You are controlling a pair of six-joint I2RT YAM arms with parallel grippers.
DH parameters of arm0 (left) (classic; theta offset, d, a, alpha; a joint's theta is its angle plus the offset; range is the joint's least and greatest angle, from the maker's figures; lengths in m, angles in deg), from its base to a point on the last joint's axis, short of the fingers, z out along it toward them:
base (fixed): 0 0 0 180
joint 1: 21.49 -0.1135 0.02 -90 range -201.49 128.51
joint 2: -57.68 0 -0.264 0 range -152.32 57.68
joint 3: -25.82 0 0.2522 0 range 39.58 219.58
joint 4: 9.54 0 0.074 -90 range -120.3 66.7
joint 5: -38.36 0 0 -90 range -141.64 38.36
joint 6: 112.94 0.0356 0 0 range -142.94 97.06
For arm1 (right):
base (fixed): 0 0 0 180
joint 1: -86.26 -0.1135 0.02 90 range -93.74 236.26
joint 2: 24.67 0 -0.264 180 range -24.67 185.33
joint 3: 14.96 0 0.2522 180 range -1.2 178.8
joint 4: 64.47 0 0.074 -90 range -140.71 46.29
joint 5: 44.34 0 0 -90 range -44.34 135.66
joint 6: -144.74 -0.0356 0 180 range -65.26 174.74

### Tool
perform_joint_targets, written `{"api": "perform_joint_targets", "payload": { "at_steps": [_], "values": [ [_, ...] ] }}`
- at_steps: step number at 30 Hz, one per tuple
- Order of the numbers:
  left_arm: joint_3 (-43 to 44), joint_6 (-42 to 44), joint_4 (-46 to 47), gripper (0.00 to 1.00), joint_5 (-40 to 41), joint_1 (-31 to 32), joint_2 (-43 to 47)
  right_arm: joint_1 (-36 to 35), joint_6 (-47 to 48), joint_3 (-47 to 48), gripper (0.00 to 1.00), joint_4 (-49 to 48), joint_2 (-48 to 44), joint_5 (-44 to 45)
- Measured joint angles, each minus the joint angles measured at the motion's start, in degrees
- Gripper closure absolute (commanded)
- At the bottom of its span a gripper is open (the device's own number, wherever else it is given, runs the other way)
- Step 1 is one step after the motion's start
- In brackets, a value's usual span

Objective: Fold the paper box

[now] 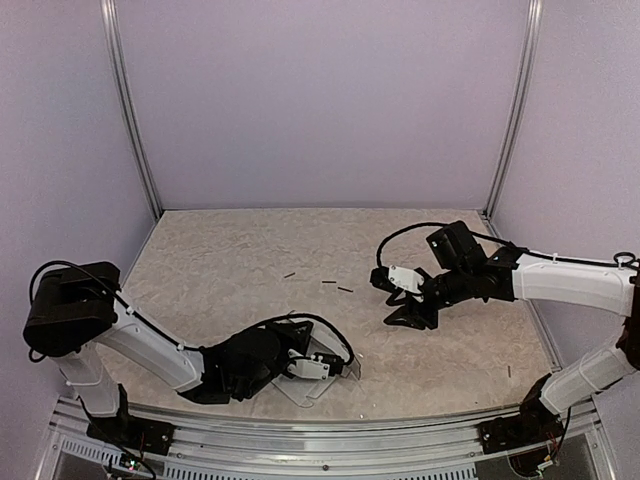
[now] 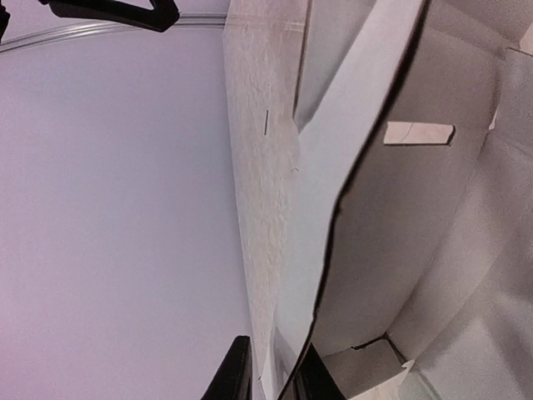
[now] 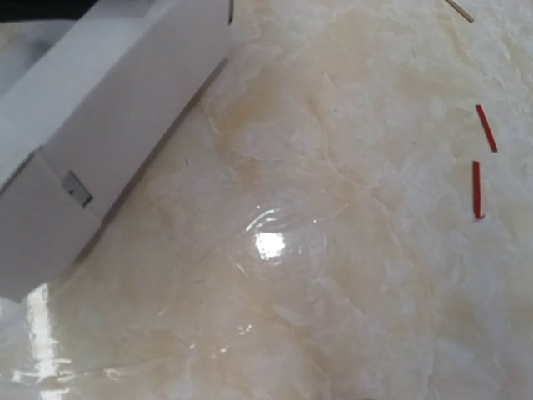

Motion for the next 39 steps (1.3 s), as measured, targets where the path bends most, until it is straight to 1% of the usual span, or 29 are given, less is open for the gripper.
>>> {"api": "perform_joint_targets", "payload": {
  "at_steps": [7, 15, 17, 22, 28, 30, 32, 34, 37, 39],
  "values": [
    [0.7, 1.3, 1.5, 0.88, 0.3, 0.0, -2.5, 0.0, 0.0, 0.0, 0.57, 0.0, 0.0, -0.1],
    [2.3, 2.8, 3.3, 0.93, 4.3, 0.0, -4.3, 0.3, -1.0, 0.0, 0.56, 0.0, 0.4, -2.6],
    [2.7, 2.8, 3.7, 0.94, 5.7, -0.3, -4.3, 0.3, -1.0, 0.4, 0.56, 0.1, 1.8, -3.9],
    [3.0, 2.0, 5.0, 0.95, 9.1, -1.5, -4.9, 0.3, -0.4, 3.5, 0.56, 0.6, 8.6, -5.6],
    [5.1, -2.2, 3.7, 0.95, 13.1, -3.8, -6.2, 0.4, -0.5, 8.8, 0.54, 0.8, 15.9, -7.2],
    [6.2, -4.9, 1.4, 0.95, 14.1, -4.4, -6.1, 0.5, -1.1, 9.6, 0.51, 0.9, 16.7, -8.0],
    [8.0, -8.6, -4.1, 0.94, 14.3, -4.7, -5.8, 0.7, -2.1, 9.9, 0.49, 1.0, 16.8, -8.6],
    [10.6, -14.7, -12.2, 0.94, 13.7, -5.1, -4.6, 1.4, -3.7, 10.2, 0.48, 1.2, 16.8, -9.8],
    [17.4, -26.7, -27.7, 0.93, 11.1, -6.8, -1.3, 3.6, -6.9, 10.9, 0.46, 2.0, 16.8, -13.4],
    [20.7, -32.7, -33.1, 0.93, 9.7, -8.2, 0.9, 6.3, -9.7, 11.4, 0.45, 2.4, 16.8, -17.0]
  ]
}}
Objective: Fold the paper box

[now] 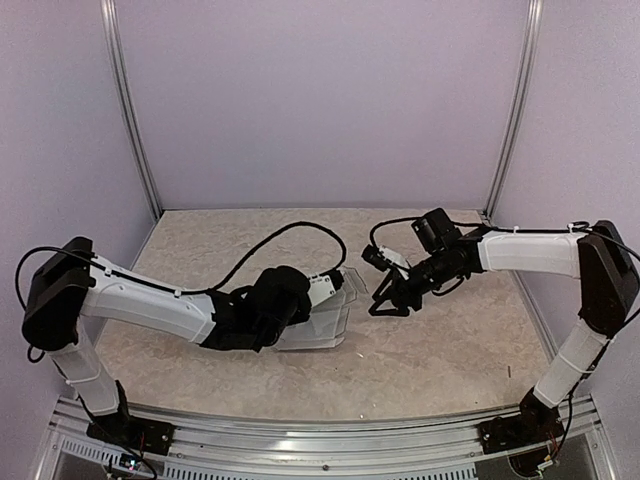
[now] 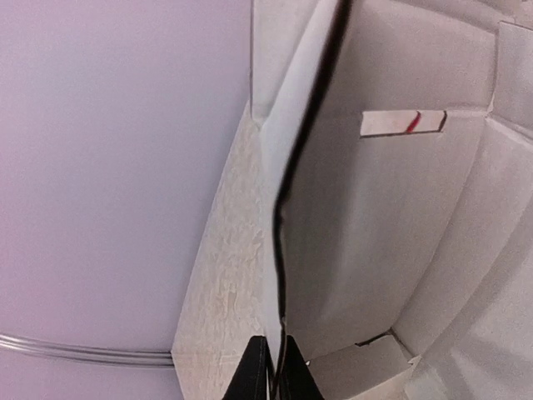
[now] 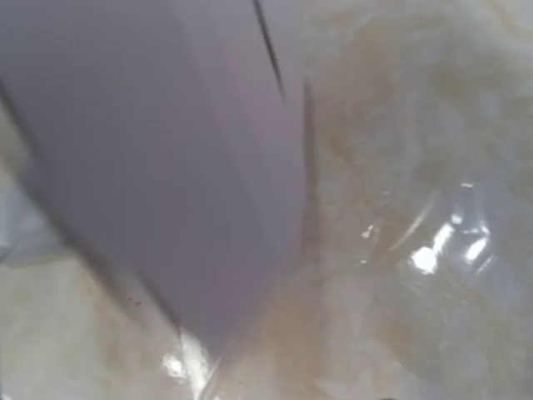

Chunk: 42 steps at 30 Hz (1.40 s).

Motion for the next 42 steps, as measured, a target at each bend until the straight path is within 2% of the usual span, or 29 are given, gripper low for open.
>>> {"api": "perform_joint_targets", "payload": {
  "at_steps": [4, 10, 16, 24, 30, 42],
  "values": [
    [3.7, -9.9, -6.8, 0.93, -1.7, -2.1, 3.9, 4.2, -4.4, 0.8, 0.43, 0.4, 0.1, -6.9],
    [6.3, -21.3, -10.7, 0.94, -2.4, -2.5, 3.2, 6.1, -12.7, 3.5, 0.40, -0.3, 0.9, -18.1],
    [5.7, -32.8, -8.4, 0.93, -2.8, -3.2, 2.6, 6.5, -29.6, 4.0, 0.39, -9.7, 1.7, -27.0],
    [0.2, -44.0, -0.8, 0.93, -2.8, -3.3, 2.9, 7.2, -47.0, 3.7, 0.39, -23.8, 4.1, -31.2],
    [-2.6, -50.4, 5.8, 0.92, -2.8, -2.8, 2.2, 7.8, -51.3, 3.7, 0.39, -27.2, 5.2, -31.6],
    [-4.4, -57.4, 17.2, 0.91, -3.5, -1.6, -5.0, 7.8, -49.9, 5.6, 0.34, -24.7, 6.9, -29.9]
  ]
}}
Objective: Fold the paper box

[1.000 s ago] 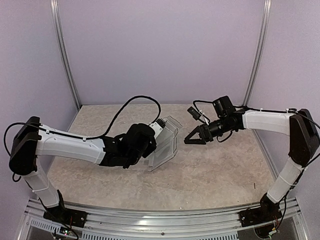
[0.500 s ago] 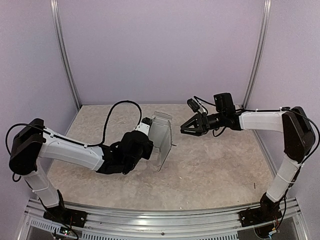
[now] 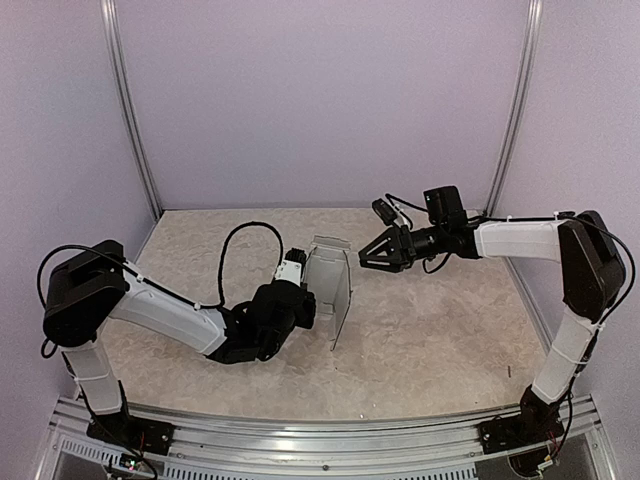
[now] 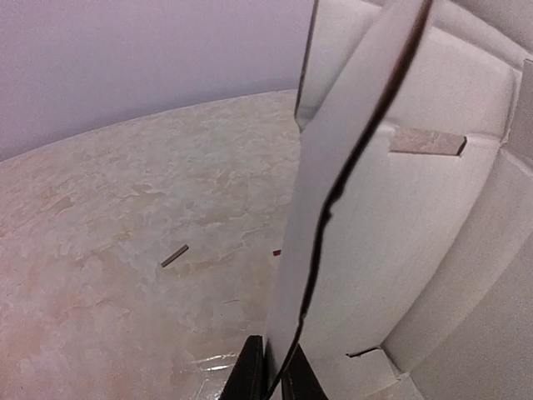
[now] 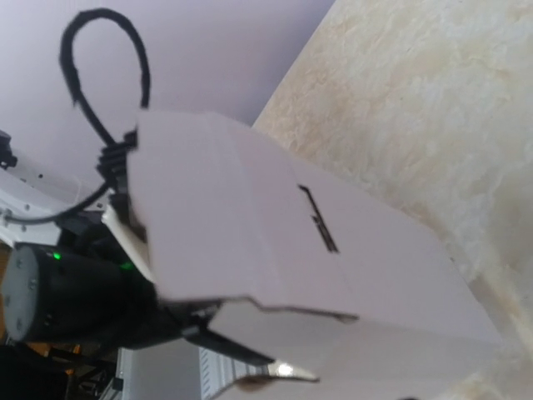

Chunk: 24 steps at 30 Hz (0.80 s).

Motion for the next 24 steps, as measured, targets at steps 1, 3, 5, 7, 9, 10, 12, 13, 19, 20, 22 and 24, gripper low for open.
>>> {"api": "perform_joint_targets", "payload": {
  "at_steps": [1, 3, 5, 7, 9, 10, 12, 13, 19, 20, 22, 24],
  "values": [
    [-0.2, -0.1, 1.0, 0.91, -0.2, 0.0, -0.6, 0.0, 0.0, 0.0, 0.34, 0.0, 0.1, 0.0],
    [-0.8, -0.3, 2.9, 0.91, -0.8, 0.0, -1.6, 0.0, 0.0, 0.0, 0.34, 0.2, 0.6, 0.0],
    [-1.0, -0.5, 4.0, 0.91, -1.1, 0.1, -2.4, 0.0, 0.2, 0.1, 0.34, 0.8, 1.4, 0.2],
    [-1.0, -0.7, 5.2, 0.91, -1.4, 0.2, -3.4, 0.0, 0.5, 0.3, 0.35, 1.9, 2.5, 0.5],
    [-1.0, -0.7, 6.1, 0.91, -1.7, 0.2, -4.0, 0.0, 0.8, 0.7, 0.34, 2.8, 3.7, 0.7],
    [-1.0, -0.8, 6.4, 0.91, -2.0, 0.3, -4.2, 0.0, 0.9, 0.8, 0.35, 3.1, 4.2, 0.9],
    [-1.0, -0.9, 7.1, 0.91, -2.3, 0.3, -4.4, 0.0, 1.1, 0.9, 0.34, 3.7, 4.7, 1.0],
    [-1.0, -0.9, 7.3, 0.91, -2.5, 0.3, -4.5, 0.0, 1.2, 1.0, 0.34, 3.9, 4.9, 1.0],
    [-1.0, -0.9, 8.4, 0.91, -3.6, 0.3, -6.2, 0.0, 1.5, 1.8, 0.34, 4.5, 6.3, 1.0],
    [-1.0, -0.9, 8.4, 0.91, -3.7, 0.3, -6.4, 0.0, 1.6, 1.8, 0.34, 4.6, 6.5, 1.0],
    [-1.0, -0.9, 8.8, 0.91, -4.1, 0.3, -6.8, 0.0, 1.6, 1.8, 0.34, 4.7, 6.8, 1.0],
    [-0.9, -0.9, 9.2, 0.91, -4.5, 0.3, -7.2, 0.0, 1.5, 1.9, 0.35, 4.9, 7.3, 1.0]
  ]
}}
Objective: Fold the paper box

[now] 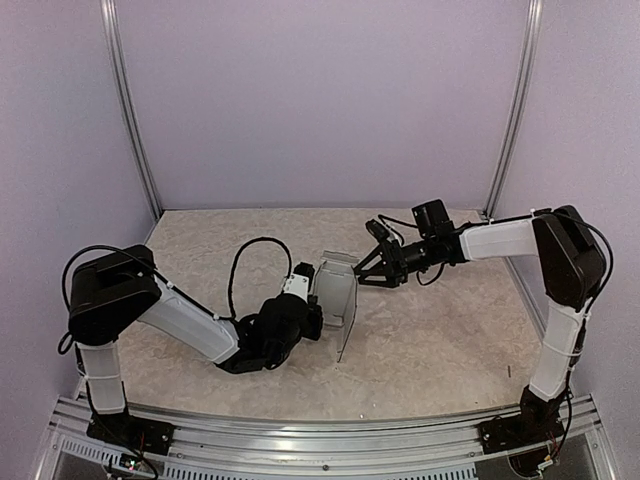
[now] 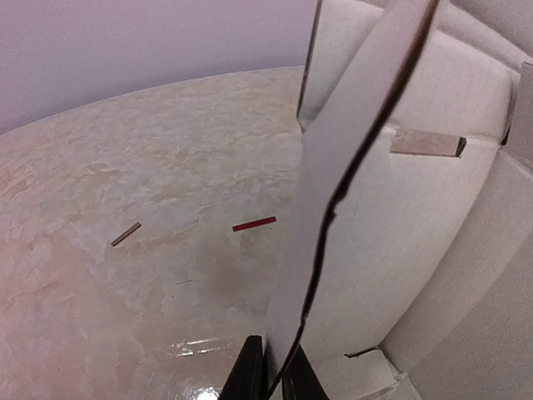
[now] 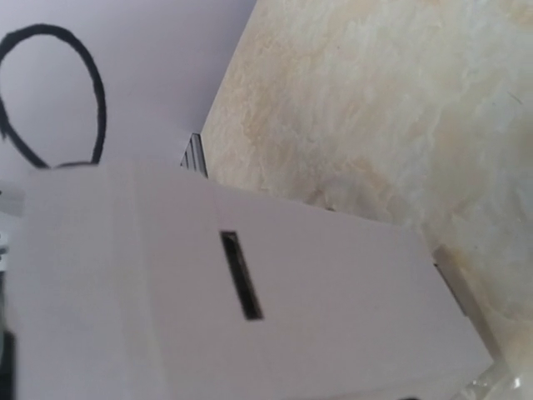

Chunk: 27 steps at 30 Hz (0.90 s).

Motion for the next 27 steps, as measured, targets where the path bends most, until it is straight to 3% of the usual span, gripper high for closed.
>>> {"api": "perform_joint_targets", "payload": {
  "at_steps": [13, 27],
  "values": [
    [0.3, 0.3, 1.8, 0.90, -2.3, -0.1, -1.8, 0.0, 1.9, 3.2, 0.36, 4.2, 3.8, 2.2],
    [0.6, 2.6, 3.4, 0.88, -2.4, -0.1, -1.9, -0.2, 16.1, 12.1, 0.39, 22.8, 4.9, 15.8]
  ]
}}
